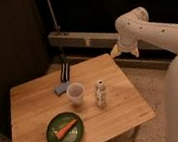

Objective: Move the arm in a circular motion

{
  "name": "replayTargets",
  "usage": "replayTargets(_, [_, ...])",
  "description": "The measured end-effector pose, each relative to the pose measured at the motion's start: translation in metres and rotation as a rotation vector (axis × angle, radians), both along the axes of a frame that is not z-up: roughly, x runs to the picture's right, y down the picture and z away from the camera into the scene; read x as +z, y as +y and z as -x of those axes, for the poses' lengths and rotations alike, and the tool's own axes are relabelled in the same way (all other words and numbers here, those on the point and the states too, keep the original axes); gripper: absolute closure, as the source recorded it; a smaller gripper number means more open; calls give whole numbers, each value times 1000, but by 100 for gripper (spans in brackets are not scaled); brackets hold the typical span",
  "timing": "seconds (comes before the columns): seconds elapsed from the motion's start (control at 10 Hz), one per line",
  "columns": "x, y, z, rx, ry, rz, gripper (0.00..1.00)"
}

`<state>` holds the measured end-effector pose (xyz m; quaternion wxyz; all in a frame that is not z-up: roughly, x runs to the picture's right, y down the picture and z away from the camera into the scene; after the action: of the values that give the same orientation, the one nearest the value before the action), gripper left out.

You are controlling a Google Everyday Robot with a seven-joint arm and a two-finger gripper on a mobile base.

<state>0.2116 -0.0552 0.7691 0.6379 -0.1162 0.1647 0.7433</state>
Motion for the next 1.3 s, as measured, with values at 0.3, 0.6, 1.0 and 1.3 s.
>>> replayTargets(0.3, [-48,59,15,19,11,43,20])
replayTargets(0.6, [-96,121,35,33,32,108,20])
replayTargets(1.0, [-142,190,93,-66,-22,172,20])
replayTargets(1.3, [-142,196,161,-209,-114,146,20])
